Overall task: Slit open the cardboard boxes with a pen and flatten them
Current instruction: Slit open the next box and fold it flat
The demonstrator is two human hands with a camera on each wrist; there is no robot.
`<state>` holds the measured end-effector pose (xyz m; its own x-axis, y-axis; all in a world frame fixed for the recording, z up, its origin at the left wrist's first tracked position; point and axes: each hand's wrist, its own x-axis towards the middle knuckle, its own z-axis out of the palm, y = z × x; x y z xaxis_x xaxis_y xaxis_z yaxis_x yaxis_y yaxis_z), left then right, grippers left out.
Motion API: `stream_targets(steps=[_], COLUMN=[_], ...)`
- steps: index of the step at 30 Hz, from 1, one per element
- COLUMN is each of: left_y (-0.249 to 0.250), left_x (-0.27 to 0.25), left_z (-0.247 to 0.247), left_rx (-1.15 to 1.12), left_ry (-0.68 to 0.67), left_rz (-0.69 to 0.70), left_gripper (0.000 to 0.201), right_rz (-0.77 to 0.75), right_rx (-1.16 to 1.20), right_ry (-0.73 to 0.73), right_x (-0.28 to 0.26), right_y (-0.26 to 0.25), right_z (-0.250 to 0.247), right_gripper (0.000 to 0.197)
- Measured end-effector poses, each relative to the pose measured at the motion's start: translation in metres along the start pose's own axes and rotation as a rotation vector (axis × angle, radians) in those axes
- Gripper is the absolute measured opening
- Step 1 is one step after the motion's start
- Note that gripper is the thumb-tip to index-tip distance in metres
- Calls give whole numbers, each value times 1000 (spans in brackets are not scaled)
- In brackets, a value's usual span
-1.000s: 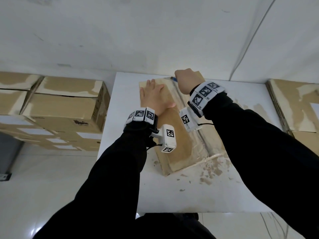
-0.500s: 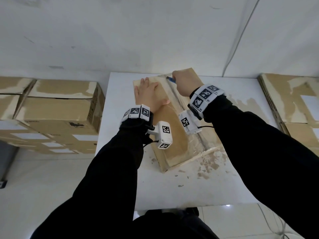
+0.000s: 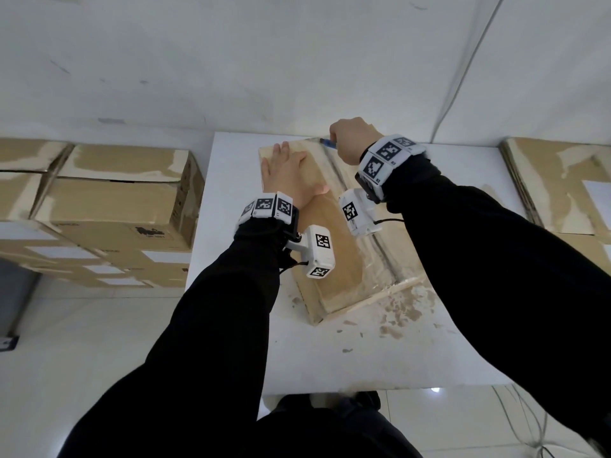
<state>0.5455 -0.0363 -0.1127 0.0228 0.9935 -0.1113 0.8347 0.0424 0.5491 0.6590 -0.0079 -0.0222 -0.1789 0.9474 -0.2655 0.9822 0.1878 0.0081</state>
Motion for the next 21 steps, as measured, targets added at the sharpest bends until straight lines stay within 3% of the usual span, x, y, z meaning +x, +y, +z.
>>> stream_targets(steps=[12, 21], left_y=[1, -2], left_x=[0, 3], left_z=[0, 2], left_rx=[-2, 3], left_ry=[-1, -10], left_rz=[2, 3], left_gripper=[75, 78], right_rz=[-37, -47], right_rx=[-71, -23], right_ry=[-17, -42], right_x=[-9, -47], right_y=[-3, 15], right_z=[4, 20], right_gripper=[29, 31])
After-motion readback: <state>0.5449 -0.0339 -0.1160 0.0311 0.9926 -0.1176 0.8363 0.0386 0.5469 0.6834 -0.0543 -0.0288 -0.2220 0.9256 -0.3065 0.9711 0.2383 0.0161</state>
